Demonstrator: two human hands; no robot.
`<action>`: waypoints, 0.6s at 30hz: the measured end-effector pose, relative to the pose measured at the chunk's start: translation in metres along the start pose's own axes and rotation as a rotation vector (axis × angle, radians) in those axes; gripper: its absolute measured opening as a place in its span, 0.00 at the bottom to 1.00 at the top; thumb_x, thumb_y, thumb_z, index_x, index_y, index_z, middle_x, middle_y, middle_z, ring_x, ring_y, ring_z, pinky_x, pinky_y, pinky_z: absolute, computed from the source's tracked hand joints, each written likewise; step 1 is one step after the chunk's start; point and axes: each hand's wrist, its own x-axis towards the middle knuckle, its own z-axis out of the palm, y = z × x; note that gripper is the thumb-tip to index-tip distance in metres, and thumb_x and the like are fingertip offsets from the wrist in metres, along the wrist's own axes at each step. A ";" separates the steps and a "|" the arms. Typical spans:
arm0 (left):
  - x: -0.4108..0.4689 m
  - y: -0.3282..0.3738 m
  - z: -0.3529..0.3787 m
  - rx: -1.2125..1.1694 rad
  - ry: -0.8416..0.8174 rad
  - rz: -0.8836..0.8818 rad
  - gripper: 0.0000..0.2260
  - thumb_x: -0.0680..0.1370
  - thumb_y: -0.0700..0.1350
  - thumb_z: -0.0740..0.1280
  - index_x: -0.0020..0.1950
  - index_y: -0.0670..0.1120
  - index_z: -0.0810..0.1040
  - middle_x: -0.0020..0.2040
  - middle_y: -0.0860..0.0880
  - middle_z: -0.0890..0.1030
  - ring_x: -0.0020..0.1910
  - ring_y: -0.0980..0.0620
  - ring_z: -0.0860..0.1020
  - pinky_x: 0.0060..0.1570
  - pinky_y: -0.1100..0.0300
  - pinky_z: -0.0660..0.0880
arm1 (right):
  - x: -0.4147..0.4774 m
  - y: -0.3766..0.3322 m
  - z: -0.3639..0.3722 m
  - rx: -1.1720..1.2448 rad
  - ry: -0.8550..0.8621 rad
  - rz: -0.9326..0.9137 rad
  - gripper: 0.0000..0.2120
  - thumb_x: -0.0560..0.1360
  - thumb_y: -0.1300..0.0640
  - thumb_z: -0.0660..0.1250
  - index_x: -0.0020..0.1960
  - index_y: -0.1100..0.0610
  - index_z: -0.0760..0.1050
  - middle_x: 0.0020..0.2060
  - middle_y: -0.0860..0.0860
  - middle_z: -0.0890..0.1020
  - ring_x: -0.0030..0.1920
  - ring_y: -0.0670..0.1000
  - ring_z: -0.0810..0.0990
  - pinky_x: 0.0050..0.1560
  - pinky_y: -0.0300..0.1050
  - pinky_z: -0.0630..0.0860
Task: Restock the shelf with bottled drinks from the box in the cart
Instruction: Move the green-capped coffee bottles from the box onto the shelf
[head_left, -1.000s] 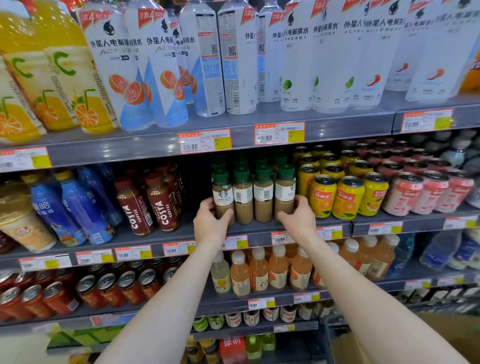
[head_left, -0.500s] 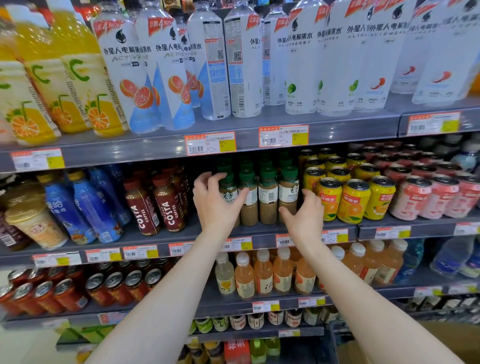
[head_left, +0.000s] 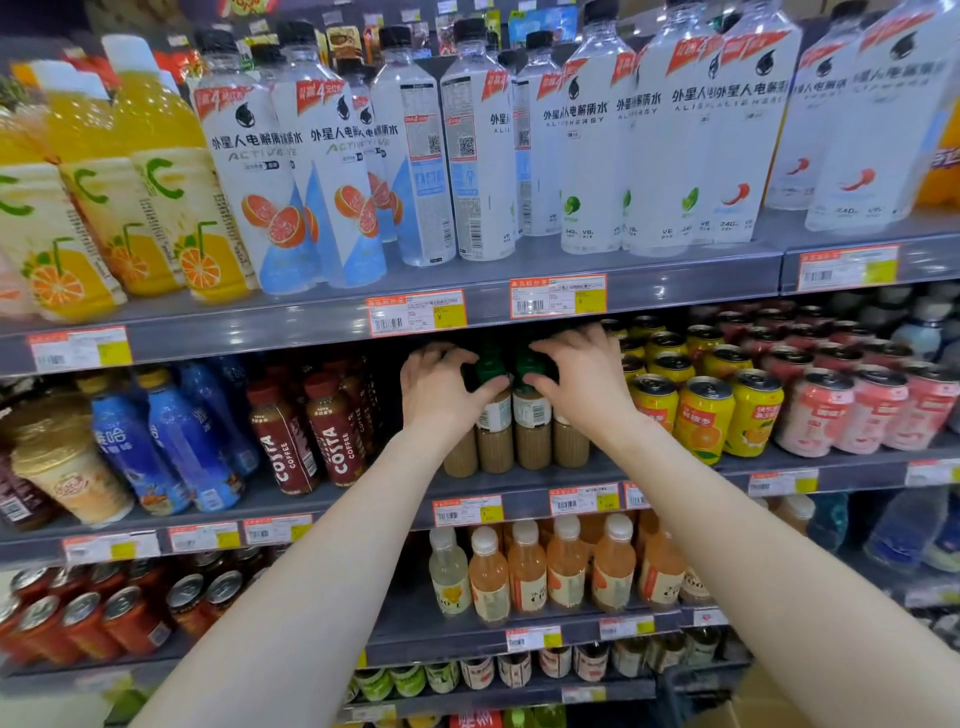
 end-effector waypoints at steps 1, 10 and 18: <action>0.002 0.000 -0.001 0.014 -0.010 0.002 0.27 0.73 0.70 0.69 0.64 0.54 0.80 0.68 0.47 0.76 0.69 0.43 0.68 0.70 0.49 0.63 | 0.005 -0.001 -0.002 -0.034 -0.065 0.004 0.23 0.75 0.43 0.71 0.68 0.50 0.79 0.62 0.53 0.82 0.66 0.60 0.70 0.60 0.54 0.65; 0.011 -0.002 -0.009 0.000 -0.062 0.019 0.23 0.72 0.68 0.72 0.60 0.55 0.83 0.65 0.50 0.77 0.66 0.43 0.69 0.65 0.52 0.65 | 0.023 0.005 -0.011 -0.028 -0.276 0.036 0.24 0.75 0.34 0.68 0.66 0.43 0.77 0.63 0.48 0.80 0.70 0.57 0.67 0.69 0.53 0.56; 0.014 -0.009 -0.015 -0.049 -0.136 0.063 0.20 0.74 0.65 0.72 0.64 0.60 0.81 0.65 0.52 0.76 0.66 0.46 0.66 0.60 0.58 0.59 | 0.022 0.011 -0.009 0.135 -0.323 0.096 0.20 0.77 0.39 0.68 0.68 0.39 0.77 0.68 0.46 0.78 0.72 0.57 0.65 0.71 0.53 0.56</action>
